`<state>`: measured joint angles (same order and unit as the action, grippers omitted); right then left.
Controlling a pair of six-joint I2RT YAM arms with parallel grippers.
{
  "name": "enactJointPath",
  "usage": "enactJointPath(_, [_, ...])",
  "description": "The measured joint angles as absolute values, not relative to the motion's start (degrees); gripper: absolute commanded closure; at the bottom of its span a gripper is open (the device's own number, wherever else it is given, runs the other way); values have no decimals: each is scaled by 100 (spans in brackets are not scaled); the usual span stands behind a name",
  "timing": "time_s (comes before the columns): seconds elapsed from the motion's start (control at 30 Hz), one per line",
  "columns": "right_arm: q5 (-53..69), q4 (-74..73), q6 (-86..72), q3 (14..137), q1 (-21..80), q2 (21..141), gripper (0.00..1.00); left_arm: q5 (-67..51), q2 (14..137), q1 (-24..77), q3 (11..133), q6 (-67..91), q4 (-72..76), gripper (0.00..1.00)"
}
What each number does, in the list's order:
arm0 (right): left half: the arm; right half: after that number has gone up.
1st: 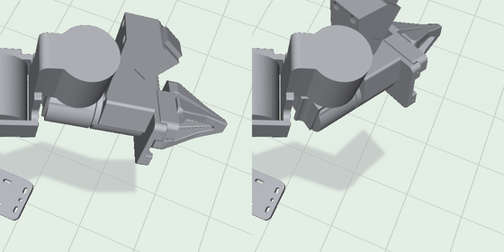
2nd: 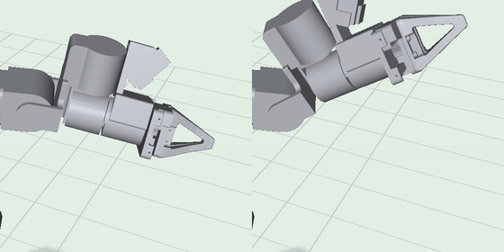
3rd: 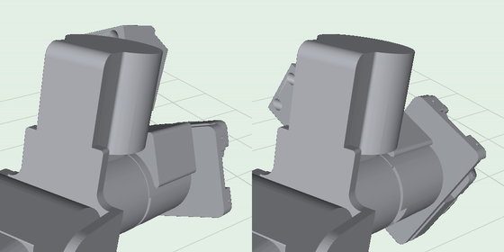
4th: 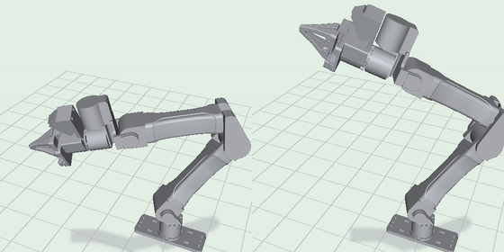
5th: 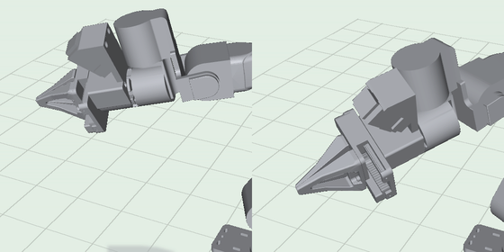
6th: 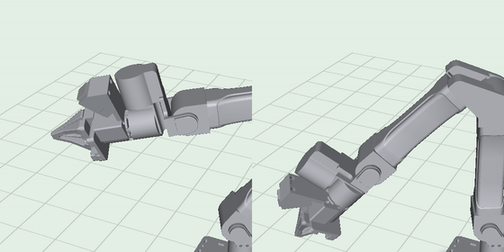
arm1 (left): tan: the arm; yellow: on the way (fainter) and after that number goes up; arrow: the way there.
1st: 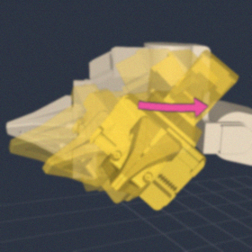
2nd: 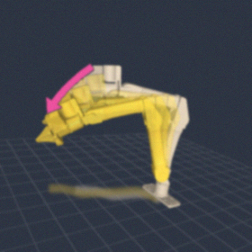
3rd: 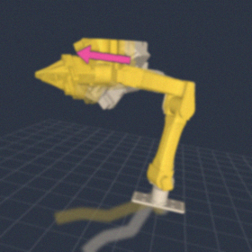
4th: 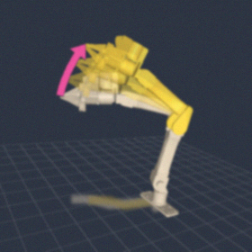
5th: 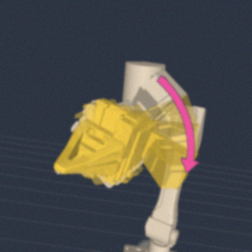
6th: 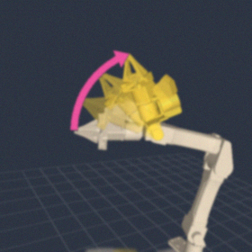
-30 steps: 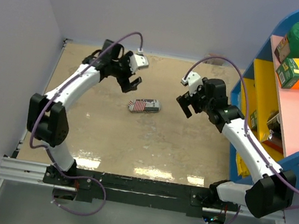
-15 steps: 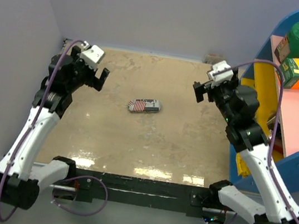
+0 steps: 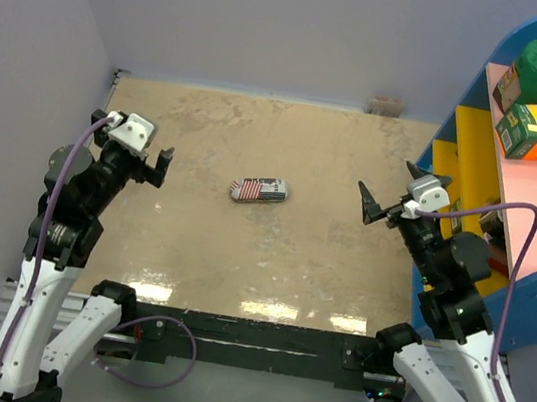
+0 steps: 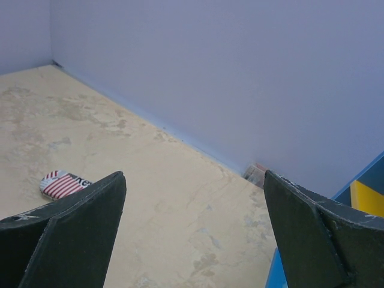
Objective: Organize the sunglasses
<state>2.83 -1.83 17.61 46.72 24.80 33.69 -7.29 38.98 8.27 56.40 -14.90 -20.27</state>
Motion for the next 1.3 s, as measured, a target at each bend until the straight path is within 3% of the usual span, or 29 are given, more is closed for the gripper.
enactJointPath(0.5, [432, -207, 1892, 4626, 2469, 3199, 1, -648, 3205, 827, 5002, -1455, -2274, 0])
enactJointPath(1.3, [554, -252, 1905, 4593, 2469, 3225, 1, -812, 3164, 711, 4882, -1382, -2296, 0])
